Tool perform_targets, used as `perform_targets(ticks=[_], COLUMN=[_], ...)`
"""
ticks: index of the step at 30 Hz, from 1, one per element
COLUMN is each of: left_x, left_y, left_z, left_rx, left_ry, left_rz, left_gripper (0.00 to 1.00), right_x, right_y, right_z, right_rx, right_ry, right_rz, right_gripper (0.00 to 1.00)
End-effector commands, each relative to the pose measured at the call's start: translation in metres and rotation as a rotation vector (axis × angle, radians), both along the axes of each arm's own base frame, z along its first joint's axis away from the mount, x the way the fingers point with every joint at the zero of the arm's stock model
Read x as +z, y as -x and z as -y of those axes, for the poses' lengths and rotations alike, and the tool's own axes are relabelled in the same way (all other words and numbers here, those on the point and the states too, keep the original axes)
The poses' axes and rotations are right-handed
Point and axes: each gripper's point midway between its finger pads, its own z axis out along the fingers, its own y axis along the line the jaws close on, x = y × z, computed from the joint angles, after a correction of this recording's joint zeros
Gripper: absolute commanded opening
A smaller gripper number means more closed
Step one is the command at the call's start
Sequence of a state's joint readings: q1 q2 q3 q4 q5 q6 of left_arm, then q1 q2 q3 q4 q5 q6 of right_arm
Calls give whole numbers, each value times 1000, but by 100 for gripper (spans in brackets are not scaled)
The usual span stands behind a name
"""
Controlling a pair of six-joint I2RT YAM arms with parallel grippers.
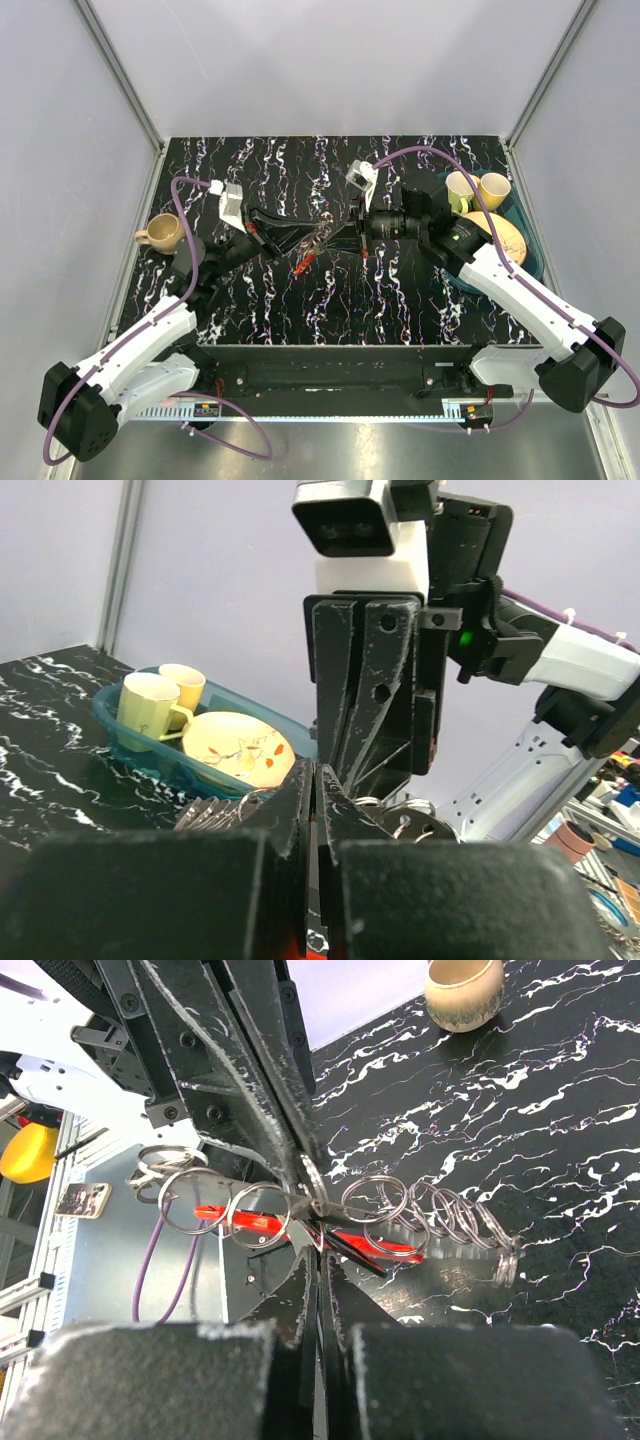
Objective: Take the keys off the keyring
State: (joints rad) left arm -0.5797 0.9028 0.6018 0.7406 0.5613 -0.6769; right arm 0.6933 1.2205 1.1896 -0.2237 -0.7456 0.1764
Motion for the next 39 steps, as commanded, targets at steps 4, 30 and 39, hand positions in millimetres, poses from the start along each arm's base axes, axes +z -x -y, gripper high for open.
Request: perform_targets(ticks=[4,30,39], left_x=[12,-51,-93], left_y=[-12,-74,-123], left_z=[-15,-59,-89], left_rx=[133,441,639], left_ry=[-23,-234,-342], left_rz=[77,-119,-294], left_gripper=[0,0,0], right_x=[12,-33,-108], right_y=[0,-62,-163], right_z=[5,41,63], right_rx=[-15,-316,-599], right_ry=[-21,130,194], right_rz=[58,8,-153], right_gripper=[0,0,0])
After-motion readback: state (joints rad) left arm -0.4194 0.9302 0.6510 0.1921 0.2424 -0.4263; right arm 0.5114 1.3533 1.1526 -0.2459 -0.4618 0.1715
